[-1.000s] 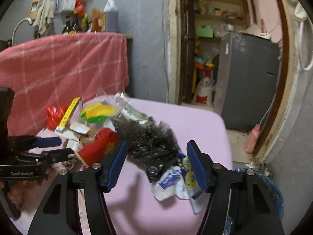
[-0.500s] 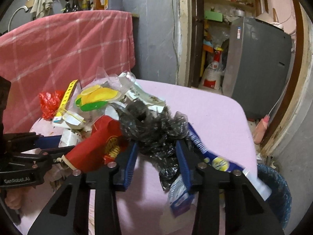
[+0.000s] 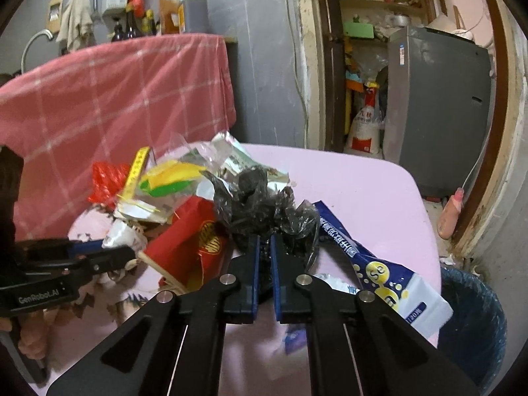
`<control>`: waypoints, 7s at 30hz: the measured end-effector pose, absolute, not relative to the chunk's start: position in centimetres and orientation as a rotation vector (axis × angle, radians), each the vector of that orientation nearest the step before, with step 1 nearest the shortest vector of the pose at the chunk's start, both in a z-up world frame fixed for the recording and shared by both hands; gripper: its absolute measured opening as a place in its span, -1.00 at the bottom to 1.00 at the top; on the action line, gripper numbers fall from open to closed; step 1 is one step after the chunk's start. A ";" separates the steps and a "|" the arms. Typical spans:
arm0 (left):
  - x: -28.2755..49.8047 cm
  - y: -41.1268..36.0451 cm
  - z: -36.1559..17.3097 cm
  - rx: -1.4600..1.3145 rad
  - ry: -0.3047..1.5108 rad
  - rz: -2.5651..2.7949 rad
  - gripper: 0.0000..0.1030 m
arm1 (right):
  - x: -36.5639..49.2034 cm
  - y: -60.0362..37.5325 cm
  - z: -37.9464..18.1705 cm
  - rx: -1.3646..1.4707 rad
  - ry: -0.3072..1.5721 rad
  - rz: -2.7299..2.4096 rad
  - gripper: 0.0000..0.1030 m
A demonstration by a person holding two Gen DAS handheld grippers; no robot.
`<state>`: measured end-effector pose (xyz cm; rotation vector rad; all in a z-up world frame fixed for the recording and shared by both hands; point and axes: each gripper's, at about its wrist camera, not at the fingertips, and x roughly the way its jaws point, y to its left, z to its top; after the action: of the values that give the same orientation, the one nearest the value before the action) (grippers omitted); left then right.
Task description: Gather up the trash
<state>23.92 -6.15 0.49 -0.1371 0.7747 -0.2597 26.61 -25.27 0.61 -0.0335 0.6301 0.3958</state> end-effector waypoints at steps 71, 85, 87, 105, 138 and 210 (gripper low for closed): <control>20.2 -9.7 1.7 -0.169 0.697 -0.319 -0.59 | 28.0 -31.6 0.6 0.024 0.691 0.336 -0.46; 20.5 -9.8 1.6 -0.154 0.696 -0.329 -0.59 | 28.8 -29.6 0.2 -0.115 0.715 0.305 -0.43; 20.5 -9.8 1.6 -0.153 0.692 -0.328 -0.59 | 28.9 -29.3 0.2 -0.132 0.719 0.302 -0.46; 19.4 -10.5 2.0 -0.141 0.664 -0.348 -0.59 | 28.6 -32.7 -0.2 0.027 0.740 0.290 -0.79; 24.8 -31.8 0.6 -0.111 0.662 -0.586 -0.58 | 20.4 -50.0 0.8 0.231 0.534 -0.060 -0.85; 18.0 -5.6 2.9 -0.095 0.468 -0.060 0.96 | 18.0 -32.7 4.0 0.058 0.334 0.182 1.00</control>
<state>17.99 -5.59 2.87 -0.0948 0.4680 -0.0603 18.03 -32.72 4.00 0.0578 0.3336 0.1823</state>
